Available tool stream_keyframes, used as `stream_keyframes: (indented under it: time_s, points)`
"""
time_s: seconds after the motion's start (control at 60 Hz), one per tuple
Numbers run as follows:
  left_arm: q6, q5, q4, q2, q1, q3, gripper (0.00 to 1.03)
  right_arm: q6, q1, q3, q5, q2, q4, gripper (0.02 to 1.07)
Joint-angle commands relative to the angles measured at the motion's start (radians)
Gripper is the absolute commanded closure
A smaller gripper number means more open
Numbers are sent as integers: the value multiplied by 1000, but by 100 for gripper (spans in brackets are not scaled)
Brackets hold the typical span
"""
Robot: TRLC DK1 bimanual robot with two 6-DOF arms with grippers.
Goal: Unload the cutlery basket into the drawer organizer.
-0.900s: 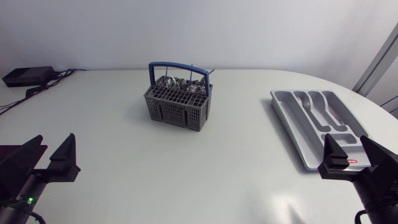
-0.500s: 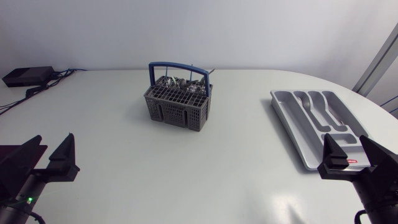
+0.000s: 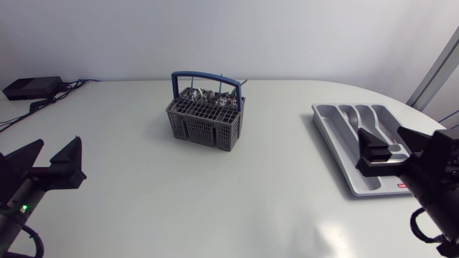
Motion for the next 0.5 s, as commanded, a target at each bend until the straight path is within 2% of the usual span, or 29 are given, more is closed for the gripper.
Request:
stream_keyframes:
  time_s: [0.0, 0.067, 0.183, 0.35, 0.483]
  points:
    - [12, 1, 17, 108, -13, 66, 6, 30, 82, 47, 47, 107, 21, 6]
    - [16, 1, 17, 174, -18, 91, 10, 39, 126, 82, 90, 190, 28, 6]
    - [19, -2, -2, 327, -59, 163, 12, 68, 177, 174, 82, 374, 11, 6]
    - [15, -2, -55, 623, -75, 339, 11, 99, 191, 293, -21, 638, 40, 6]
    - [47, -5, -135, 816, -85, 488, 11, 101, 214, 388, -76, 762, 44, 6]
